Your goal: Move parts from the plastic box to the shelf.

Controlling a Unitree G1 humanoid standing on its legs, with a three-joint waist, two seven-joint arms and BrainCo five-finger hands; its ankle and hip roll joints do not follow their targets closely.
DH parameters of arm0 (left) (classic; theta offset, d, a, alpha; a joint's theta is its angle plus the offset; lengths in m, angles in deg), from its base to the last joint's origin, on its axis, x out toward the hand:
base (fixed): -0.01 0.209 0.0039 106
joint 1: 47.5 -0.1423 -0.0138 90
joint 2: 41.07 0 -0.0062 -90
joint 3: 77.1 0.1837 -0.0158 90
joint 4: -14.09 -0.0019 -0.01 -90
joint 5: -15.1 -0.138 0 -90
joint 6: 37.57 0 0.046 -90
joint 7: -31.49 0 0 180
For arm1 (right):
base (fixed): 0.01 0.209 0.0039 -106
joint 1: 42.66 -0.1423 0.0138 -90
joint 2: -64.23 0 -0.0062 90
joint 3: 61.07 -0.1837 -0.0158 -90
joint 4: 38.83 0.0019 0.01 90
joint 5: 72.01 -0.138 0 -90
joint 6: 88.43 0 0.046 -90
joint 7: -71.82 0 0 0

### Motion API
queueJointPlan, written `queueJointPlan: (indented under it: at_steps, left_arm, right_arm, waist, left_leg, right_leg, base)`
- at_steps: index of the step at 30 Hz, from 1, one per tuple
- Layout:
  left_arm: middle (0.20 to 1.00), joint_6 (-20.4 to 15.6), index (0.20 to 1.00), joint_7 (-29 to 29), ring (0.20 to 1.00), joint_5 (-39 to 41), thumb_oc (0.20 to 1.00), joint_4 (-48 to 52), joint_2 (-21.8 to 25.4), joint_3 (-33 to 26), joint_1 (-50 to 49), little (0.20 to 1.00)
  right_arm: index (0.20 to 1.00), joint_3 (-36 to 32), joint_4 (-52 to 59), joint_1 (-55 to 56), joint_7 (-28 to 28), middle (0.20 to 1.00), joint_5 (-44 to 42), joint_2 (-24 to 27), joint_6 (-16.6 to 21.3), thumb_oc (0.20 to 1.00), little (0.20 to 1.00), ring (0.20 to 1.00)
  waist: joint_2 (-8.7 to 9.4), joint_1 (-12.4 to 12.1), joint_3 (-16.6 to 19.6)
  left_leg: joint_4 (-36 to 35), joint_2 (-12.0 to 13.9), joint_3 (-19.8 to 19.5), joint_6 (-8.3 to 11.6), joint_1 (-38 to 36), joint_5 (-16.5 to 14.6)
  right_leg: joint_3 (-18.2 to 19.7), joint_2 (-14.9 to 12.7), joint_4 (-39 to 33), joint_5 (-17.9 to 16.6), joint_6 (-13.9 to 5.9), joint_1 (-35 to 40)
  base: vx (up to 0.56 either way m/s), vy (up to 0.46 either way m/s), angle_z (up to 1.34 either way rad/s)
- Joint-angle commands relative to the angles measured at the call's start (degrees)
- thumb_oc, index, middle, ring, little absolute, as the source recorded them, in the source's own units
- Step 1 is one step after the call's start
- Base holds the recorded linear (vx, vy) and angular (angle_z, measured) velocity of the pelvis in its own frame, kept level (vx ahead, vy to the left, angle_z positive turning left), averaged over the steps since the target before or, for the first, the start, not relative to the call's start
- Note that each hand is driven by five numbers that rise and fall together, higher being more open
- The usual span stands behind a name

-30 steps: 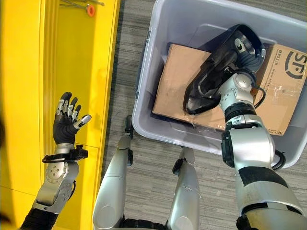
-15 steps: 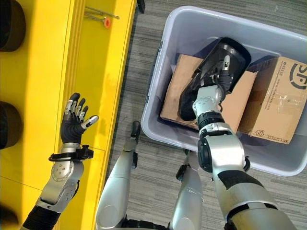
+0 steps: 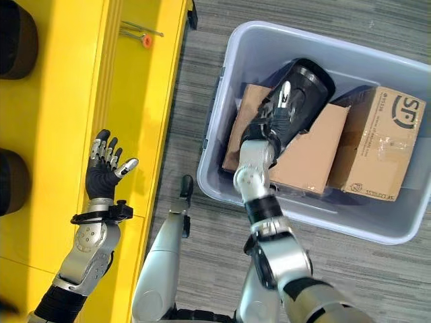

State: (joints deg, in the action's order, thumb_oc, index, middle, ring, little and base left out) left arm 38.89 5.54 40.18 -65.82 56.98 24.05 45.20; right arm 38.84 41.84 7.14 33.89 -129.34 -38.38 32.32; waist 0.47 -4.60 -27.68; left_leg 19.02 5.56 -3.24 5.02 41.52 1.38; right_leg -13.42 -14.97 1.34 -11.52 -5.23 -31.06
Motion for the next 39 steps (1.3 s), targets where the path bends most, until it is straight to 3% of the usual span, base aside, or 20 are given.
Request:
queueJointPlan:
  at_steps: [1, 12, 13, 16, 18, 19, 20, 21, 23, 26, 27, 29, 35, 39]
  left_arm:
    - [1.000, -1.5, 1.000, -2.2, 1.000, -4.6, 1.000, 8.6, 2.4, -1.9, -3.6, 1.000]
    - [1.000, -3.2, 1.000, -1.2, 1.000, -6.3, 1.000, 10.8, 3.3, -4.8, -5.4, 1.000]
    - [1.000, -4.0, 1.000, -0.3, 1.000, -6.5, 1.000, 11.0, 3.8, -6.2, -5.9, 1.000]
    - [1.000, -4.5, 1.000, 0.8, 1.000, -6.3, 1.000, 11.5, 4.2, -6.9, -6.6, 1.000]
    - [1.000, -5.5, 1.000, 2.7, 1.000, -5.7, 1.000, 11.7, 4.8, -8.3, -7.3, 1.000]
    - [1.000, -5.5, 1.000, 2.7, 1.000, -5.7, 1.000, 11.7, 4.8, -8.3, -7.3, 1.000]
    - [1.000, -5.6, 1.000, 3.2, 1.000, -5.9, 1.000, 11.7, 4.9, -8.7, -7.8, 1.000]
    - [1.000, -6.2, 1.000, 4.9, 1.000, -5.6, 1.000, 11.6, 5.7, -9.4, -8.5, 1.000]
    - [1.000, -6.5, 1.000, 5.5, 1.000, -5.1, 1.000, 11.6, 5.7, -9.6, -8.8, 1.000]
    - [1.000, -7.3, 1.000, 6.6, 1.000, -5.3, 1.000, 11.0, 6.1, -9.9, -9.2, 1.000]
    - [1.000, -7.3, 1.000, 6.6, 1.000, -5.3, 1.000, 11.0, 6.0, -10.0, -9.2, 1.000]
    - [1.000, -7.8, 1.000, 7.1, 1.000, -4.9, 1.000, 10.3, 6.3, -10.1, -9.5, 1.000]
    - [1.000, -7.7, 1.000, 7.4, 1.000, -5.2, 1.000, 8.9, 5.8, -10.4, -9.7, 1.000]
    - [1.000, -8.2, 1.000, 7.4, 1.000, -6.4, 1.000, 7.9, 6.6, -10.0, -9.1, 1.000]
  right_arm:
    - [1.000, -2.0, 9.9, 0.8, 1.7, 1.000, 14.8, 4.3, -0.2, 1.000, 1.000, 1.000]
    - [1.000, -4.5, 22.7, 6.8, 4.5, 1.000, 28.8, 12.1, -2.7, 1.000, 1.000, 1.000]
    - [1.000, -5.1, 23.6, 7.5, 4.9, 1.000, 34.4, 16.6, -5.1, 1.000, 1.000, 1.000]
    - [1.000, -5.7, 23.3, 8.1, 6.2, 1.000, 37.2, 20.0, -6.9, 1.000, 1.000, 1.000]
    - [1.000, -5.9, 21.9, 8.8, 8.3, 1.000, 41.8, 27.9, -10.2, 1.000, 1.000, 1.000]
    - [1.000, -5.9, 21.8, 8.7, 8.2, 1.000, 41.8, 28.0, -10.2, 1.000, 1.000, 1.000]
    - [1.000, -5.8, 21.4, 8.9, 9.3, 1.000, 45.1, 31.2, -11.7, 1.000, 1.000, 1.000]
    - [1.000, -4.4, 18.5, 7.9, 10.4, 1.000, 51.3, 38.6, -15.3, 1.000, 1.000, 1.000]
    - [1.000, -3.4, 16.6, 6.9, 10.7, 1.000, 53.0, 41.2, -15.5, 1.000, 1.000, 1.000]
    - [1.000, 1.6, 10.4, 3.2, 12.2, 1.000, 64.3, 52.5, -19.6, 1.000, 1.000, 1.000]
    - [1.000, 1.9, 10.2, 2.9, 12.1, 1.000, 64.3, 52.5, -19.5, 1.000, 1.000, 1.000]
    - [1.000, 6.4, 3.0, 0.0, 13.1, 1.000, 71.2, 58.2, -22.3, 1.000, 1.000, 1.000]
    - [1.000, 16.2, -8.5, -6.6, 14.4, 1.000, 82.3, 63.1, -25.6, 1.000, 1.000, 1.000]
    - [1.000, 29.5, -17.5, -14.7, 14.0, 1.000, 96.0, 66.8, -27.2, 1.000, 1.000, 1.000]
  waist:
    - [1.07, 0.3, -2.1]
    - [2.68, 1.6, -2.1]
    - [3.19, 1.8, -2.1]
    - [3.48, 1.9, -2.1]
    - [4.20, 1.9, -2.1]
    - [4.14, 1.9, -2.1]
    - [4.25, 1.9, -2.1]
    - [4.48, 1.4, -2.1]
    - [4.37, 1.3, -2.1]
    - [4.02, 0.4, -2.1]
    - [3.93, 0.6, -2.1]
    - [3.54, -0.2, -2.1]
    - [3.16, -0.6, -2.1]
    - [2.95, -1.2, -2.1]
  left_leg:
    - [-8.6, -0.8, 4.5, -1.90, -9.9, -2.1]
    - [-9.5, -0.6, 4.8, -1.84, -12.6, -1.9]
    - [-9.6, -0.4, 4.9, -1.75, -13.0, -1.8]
    - [-9.7, -0.3, 4.8, -1.65, -13.2, -1.7]
    - [-9.7, -0.1, 4.6, -1.52, -13.4, -1.7]
    - [-9.7, -0.1, 4.6, -1.52, -13.4, -1.7]
    - [-9.5, 0.0, 4.5, -1.49, -13.2, -1.7]
    - [-9.4, 0.1, 4.3, -1.37, -13.2, -1.6]
    - [-9.4, 0.1, 4.2, -1.34, -13.1, -1.6]
    - [-9.0, 0.3, 3.8, -1.11, -12.3, -1.5]
    - [-9.0, 0.4, 3.8, -1.10, -12.3, -1.5]
    - [-8.8, 0.5, 3.6, -0.98, -11.5, -1.4]
    - [-8.6, 0.9, 3.6, -0.69, -10.1, -1.0]
    - [-8.6, 1.0, 3.5, -0.44, -9.2, -0.9]
  right_leg:
    - [1.6, -3.7, 6.8, 8.8, -4.54, 6.2]
    - [1.8, -3.3, 5.4, 8.4, -4.98, 8.6]
    - [1.7, -3.1, 5.3, 8.4, -5.03, 8.9]
    - [1.8, -3.0, 5.4, 8.5, -5.08, 9.1]
    - [1.8, -2.9, 5.6, 8.7, -5.13, 9.4]
    - [1.8, -2.9, 5.6, 8.7, -5.13, 9.4]
    - [1.7, -2.8, 5.8, 8.8, -5.10, 9.3]
    - [1.5, -2.7, 5.8, 8.9, -5.16, 9.4]
    - [1.5, -2.6, 5.9, 8.9, -5.15, 9.3]
    - [1.4, -2.5, 6.7, 9.4, -5.12, 8.7]
    - [1.3, -2.5, 6.7, 9.4, -5.11, 8.6]
    - [1.3, -2.4, 7.3, 9.7, -5.10, 7.7]
    - [1.0, -2.1, 7.6, 9.6, -5.02, 6.4]
    - [1.0, -2.0, 7.9, 9.7, -5.09, 5.2]
  base:
    - [-0.01, -0.005, -0.05]
    - [0.00, -0.005, -0.01]
    - [0.00, -0.018, -0.07]
    - [0.00, -0.021, -0.02]
    - [-0.01, -0.034, -0.01]
    - [-0.01, -0.034, -0.01]
    - [0.00, -0.054, -0.01]
    - [-0.01, -0.063, 0.00]
    - [0.00, -0.035, 0.02]
    - [-0.01, -0.029, 0.01]
    - [-0.01, -0.040, 0.01]
    - [-0.01, -0.043, 0.02]
    - [0.00, -0.006, 0.00]
    - [0.00, -0.018, -0.01]
